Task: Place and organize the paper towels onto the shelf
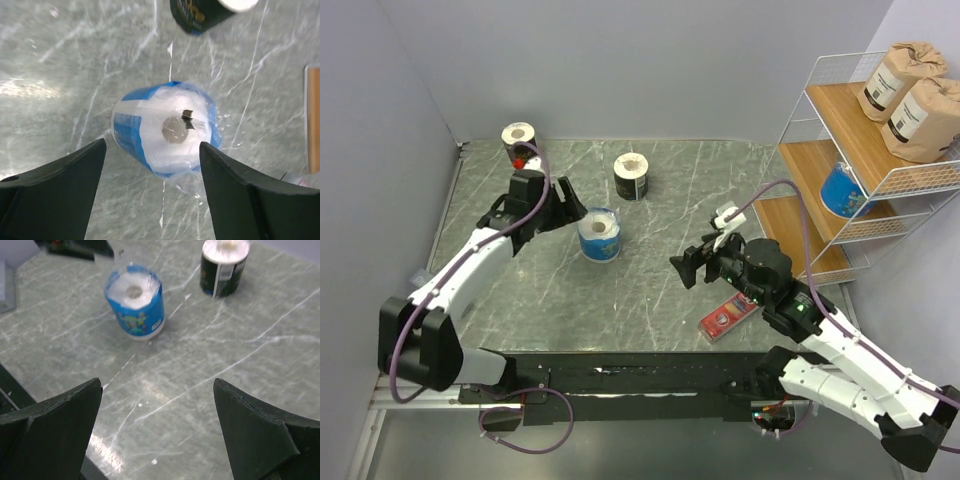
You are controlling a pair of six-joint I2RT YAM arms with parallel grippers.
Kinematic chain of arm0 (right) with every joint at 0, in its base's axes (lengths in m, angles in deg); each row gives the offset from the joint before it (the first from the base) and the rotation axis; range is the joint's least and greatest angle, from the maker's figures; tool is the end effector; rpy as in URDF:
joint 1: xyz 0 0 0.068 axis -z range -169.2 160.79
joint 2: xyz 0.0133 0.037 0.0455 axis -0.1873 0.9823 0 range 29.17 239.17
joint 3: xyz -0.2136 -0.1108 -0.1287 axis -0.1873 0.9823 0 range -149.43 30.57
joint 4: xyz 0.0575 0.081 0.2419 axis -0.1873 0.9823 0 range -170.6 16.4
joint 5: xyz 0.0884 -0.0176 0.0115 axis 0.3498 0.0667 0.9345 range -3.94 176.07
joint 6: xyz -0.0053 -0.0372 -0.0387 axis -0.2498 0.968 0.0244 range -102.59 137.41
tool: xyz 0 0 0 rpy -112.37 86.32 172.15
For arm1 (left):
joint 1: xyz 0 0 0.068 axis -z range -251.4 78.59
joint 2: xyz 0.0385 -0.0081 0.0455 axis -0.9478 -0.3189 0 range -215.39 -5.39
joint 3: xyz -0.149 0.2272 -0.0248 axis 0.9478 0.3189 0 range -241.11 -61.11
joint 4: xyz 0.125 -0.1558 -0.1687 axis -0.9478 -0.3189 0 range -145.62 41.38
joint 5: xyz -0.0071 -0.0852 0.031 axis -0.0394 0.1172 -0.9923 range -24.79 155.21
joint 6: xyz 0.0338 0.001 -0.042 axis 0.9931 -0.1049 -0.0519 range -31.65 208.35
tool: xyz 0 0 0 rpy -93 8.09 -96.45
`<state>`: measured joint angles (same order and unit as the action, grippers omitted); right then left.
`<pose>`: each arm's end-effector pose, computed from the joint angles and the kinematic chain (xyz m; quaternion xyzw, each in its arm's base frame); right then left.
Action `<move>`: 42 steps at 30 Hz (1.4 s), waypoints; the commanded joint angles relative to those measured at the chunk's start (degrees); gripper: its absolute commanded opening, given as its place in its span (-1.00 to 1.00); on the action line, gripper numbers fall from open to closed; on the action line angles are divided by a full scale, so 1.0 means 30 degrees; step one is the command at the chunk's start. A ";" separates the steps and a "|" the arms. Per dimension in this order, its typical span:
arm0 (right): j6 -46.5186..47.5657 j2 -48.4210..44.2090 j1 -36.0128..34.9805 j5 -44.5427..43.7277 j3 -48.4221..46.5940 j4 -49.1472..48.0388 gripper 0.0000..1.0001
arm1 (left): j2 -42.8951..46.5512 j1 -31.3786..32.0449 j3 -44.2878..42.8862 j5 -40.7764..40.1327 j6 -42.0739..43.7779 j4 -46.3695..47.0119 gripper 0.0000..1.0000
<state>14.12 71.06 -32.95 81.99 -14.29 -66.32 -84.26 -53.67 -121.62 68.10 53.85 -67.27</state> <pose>0.1264 0.1173 0.3410 -0.2461 0.7330 0.2276 0.5919 0.2928 -0.0955 0.2863 -0.1193 0.8868 -0.2166 0.3905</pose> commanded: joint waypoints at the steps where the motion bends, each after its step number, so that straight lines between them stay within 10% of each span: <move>1: -0.1742 0.0592 -0.0067 0.0713 0.0890 -0.2088 0.99 | 0.1825 -0.0199 0.0306 -0.1690 -0.0949 -0.0694 0.65; 19: -0.7749 1.3948 0.2745 0.2911 -0.3908 -0.5582 -0.04 | -0.2182 -0.2045 0.1009 -0.0648 -0.3030 0.1673 0.50; 42: -1.1149 2.1660 0.2951 0.5050 -0.8219 -0.6461 -0.24 | -0.4851 -0.1665 0.2329 0.0265 -0.4202 0.4489 0.51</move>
<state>-17.40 134.42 -24.03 96.26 -35.73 -83.34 -97.48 -59.70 -114.93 68.23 42.36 -56.47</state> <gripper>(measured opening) 0.386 0.753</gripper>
